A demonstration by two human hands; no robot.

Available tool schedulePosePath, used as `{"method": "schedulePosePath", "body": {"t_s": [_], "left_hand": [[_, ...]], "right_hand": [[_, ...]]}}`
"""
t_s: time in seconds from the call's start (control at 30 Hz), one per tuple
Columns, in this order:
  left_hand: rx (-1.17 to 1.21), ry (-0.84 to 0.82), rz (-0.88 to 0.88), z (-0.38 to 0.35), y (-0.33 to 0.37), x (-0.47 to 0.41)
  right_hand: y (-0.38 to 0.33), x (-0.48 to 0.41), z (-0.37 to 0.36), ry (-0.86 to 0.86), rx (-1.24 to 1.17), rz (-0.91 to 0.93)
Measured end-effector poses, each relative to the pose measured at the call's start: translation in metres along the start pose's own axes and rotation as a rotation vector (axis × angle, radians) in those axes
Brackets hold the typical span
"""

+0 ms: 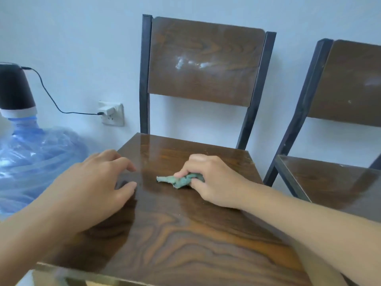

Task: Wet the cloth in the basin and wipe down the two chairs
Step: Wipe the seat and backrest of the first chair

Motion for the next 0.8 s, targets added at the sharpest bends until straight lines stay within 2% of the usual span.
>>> {"method": "schedulePosePath", "body": {"t_s": [0.17,0.27,0.37,0.43,0.5,0.57,0.6,0.67,0.8], "left_hand": [[-0.029,-0.156,-0.110,-0.014,0.022,-0.034],[-0.016,-0.187,-0.096,-0.017,0.016,-0.045],[-0.023,-0.164,-0.054,-0.016,-0.001,-0.049],[-0.016,-0.151,-0.029,-0.016,-0.010,-0.051],[-0.012,-0.160,-0.023,-0.020,-0.012,-0.053],[-0.007,-0.164,-0.032,-0.024,-0.008,-0.053],[-0.003,-0.167,-0.042,-0.026,-0.004,-0.052],[0.003,-0.168,-0.072,-0.027,0.002,-0.048],[0.008,-0.146,-0.106,-0.029,0.002,-0.042]], "right_hand": [[0.086,-0.048,0.016,0.129,0.033,-0.236],[0.144,-0.040,0.039,0.234,0.213,-0.404],[0.171,-0.037,0.055,0.147,0.334,-0.597],[0.150,-0.058,0.061,0.195,0.393,-0.545],[0.111,-0.082,0.051,0.234,0.311,-0.324],[0.087,-0.091,0.023,0.098,0.225,-0.185],[0.086,-0.088,0.014,0.057,0.215,-0.178],[0.101,-0.070,0.017,0.093,0.230,-0.214],[0.133,-0.009,0.050,0.047,0.364,-0.300]]}}
Point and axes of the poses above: each hand's wrist, its own x-axis away from the middle knuckle, its own z-axis out of the back of the hand, y = z × x, the point moved 6 cm from there along -x, towards the middle knuckle, and after that the axes turned 1 degree about x, right-handed, at the moved point
